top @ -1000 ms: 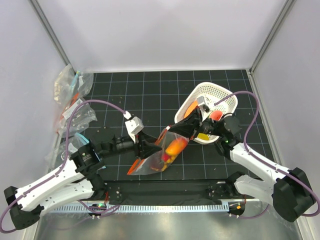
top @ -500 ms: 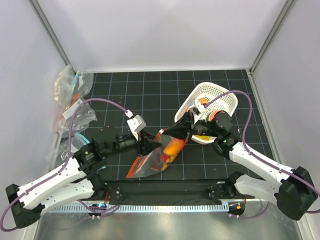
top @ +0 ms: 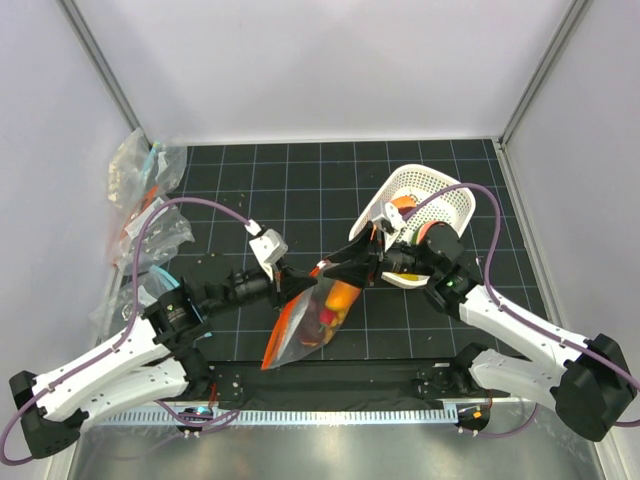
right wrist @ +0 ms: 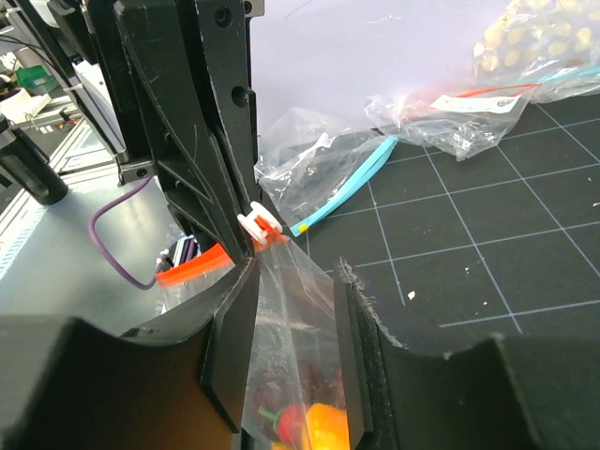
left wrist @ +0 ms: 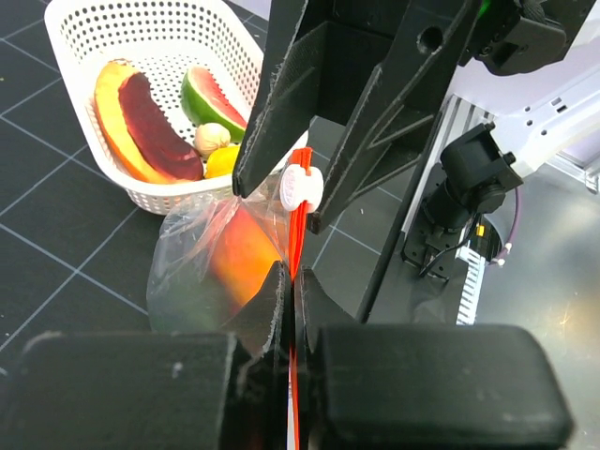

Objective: Place the food in the zip-top bag and seal the zipper
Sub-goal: Zip the zipper food storage bag at the center of the board.

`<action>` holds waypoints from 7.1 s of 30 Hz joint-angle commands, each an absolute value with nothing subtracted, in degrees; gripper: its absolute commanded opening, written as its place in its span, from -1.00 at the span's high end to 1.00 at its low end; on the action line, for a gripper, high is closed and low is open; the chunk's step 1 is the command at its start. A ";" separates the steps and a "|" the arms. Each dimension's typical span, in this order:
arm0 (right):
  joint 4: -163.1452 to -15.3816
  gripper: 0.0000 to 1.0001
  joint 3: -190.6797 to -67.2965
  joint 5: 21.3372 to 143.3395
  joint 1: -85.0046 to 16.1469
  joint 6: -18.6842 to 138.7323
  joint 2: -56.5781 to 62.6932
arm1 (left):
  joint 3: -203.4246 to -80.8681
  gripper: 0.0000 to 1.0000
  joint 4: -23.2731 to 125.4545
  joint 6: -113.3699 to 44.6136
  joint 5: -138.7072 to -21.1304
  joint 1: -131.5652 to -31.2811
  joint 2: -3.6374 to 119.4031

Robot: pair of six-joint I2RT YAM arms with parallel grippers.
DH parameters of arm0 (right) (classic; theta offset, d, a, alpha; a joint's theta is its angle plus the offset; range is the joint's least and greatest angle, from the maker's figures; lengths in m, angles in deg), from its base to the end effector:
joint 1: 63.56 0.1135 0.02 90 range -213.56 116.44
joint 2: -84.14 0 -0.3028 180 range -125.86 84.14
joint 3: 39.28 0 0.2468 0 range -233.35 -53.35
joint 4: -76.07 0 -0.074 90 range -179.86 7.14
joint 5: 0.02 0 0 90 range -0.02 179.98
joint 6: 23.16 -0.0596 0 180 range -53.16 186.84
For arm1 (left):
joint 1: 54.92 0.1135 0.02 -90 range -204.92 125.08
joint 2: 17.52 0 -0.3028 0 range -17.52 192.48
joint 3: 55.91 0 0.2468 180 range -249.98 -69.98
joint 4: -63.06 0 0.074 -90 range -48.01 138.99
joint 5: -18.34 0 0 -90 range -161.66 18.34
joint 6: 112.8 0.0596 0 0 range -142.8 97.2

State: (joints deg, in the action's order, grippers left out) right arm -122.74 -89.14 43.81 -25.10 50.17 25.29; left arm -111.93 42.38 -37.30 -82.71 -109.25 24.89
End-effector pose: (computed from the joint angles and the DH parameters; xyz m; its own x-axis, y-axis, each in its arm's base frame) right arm 0.1461 0.1709 0.3537 -0.1553 0.1304 -0.9792 -0.9841 0.0655 0.1648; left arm 0.0886 -0.1430 0.3595 -0.2969 -0.0078 -0.9549 0.8613 0.4295 -0.2713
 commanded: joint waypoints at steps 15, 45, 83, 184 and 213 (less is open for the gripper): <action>-114.74 0.98 -96.24 47.61 -21.38 52.95 24.37 | -111.29 0.34 46.17 -36.60 -79.58 -109.33 23.26; -110.34 0.98 -98.44 51.04 -17.94 55.50 21.74 | -107.15 0.31 56.02 -33.52 -79.75 -109.33 19.13; -112.54 0.98 -94.84 57.81 -17.76 55.41 28.24 | -107.95 0.96 52.41 -35.19 -77.02 -109.42 21.24; -114.82 0.98 -91.15 70.28 -16.71 55.24 32.54 | -106.89 0.99 54.79 -35.54 -77.02 -109.33 23.08; -114.38 0.98 -81.04 129.43 -16.97 50.93 49.15 | -108.91 0.98 52.59 -35.98 -78.69 -109.33 27.04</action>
State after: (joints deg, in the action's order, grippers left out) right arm -110.76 -81.15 109.81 -15.50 50.17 47.19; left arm -107.23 54.29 -36.01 -78.49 -109.34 28.10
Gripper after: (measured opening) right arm 0.031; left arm 0.084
